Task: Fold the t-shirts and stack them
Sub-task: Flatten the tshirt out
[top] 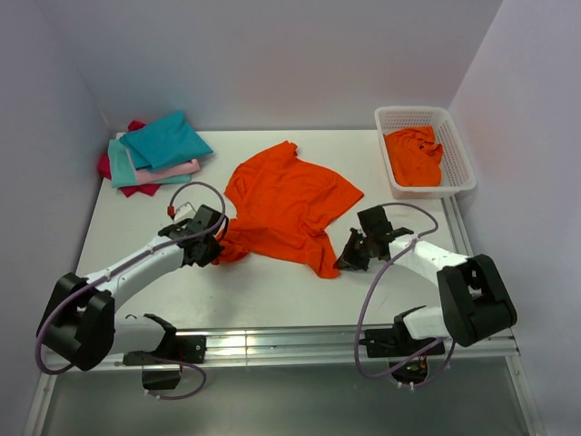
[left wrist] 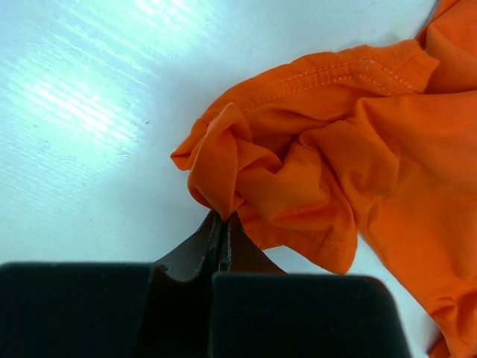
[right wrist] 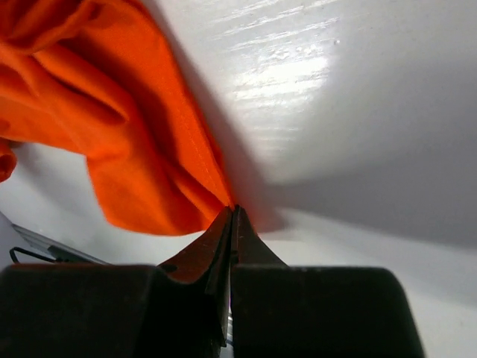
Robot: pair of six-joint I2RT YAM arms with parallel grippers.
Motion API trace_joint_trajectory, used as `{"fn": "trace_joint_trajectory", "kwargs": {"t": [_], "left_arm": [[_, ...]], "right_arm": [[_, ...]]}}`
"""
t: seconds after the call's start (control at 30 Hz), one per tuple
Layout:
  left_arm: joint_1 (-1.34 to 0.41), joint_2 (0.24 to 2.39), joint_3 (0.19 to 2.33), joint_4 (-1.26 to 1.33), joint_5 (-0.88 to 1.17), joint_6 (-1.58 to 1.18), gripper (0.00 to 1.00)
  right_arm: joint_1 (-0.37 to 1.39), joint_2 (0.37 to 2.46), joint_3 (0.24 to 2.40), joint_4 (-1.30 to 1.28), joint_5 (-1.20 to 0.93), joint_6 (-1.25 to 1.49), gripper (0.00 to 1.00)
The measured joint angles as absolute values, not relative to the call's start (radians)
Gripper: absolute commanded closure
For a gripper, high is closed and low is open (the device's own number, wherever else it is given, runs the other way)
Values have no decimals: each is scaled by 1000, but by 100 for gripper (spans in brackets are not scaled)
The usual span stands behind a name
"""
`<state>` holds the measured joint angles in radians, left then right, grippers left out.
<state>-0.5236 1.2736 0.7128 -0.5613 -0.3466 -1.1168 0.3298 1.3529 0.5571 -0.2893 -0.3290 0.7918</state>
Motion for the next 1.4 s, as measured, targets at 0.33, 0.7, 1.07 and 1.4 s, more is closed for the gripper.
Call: {"fn": "trace_joint_trajectory", "kwargs": {"t": [0.33, 0.7, 1.07, 1.4], "left_arm": [[-521, 1196, 1174, -812, -433, -981, 100], [-522, 1281, 2004, -1055, -464, -714, 100], [-527, 1211, 2201, -1044, -418, -582, 100], [-438, 1521, 2299, -939, -342, -562, 100]], "right_arm": [[329, 1147, 1127, -625, -192, 670, 100], [297, 1069, 1818, -956, -52, 537, 100], [294, 1000, 2046, -1051, 40, 472, 100], [261, 1221, 1880, -941, 31, 496, 100]]}}
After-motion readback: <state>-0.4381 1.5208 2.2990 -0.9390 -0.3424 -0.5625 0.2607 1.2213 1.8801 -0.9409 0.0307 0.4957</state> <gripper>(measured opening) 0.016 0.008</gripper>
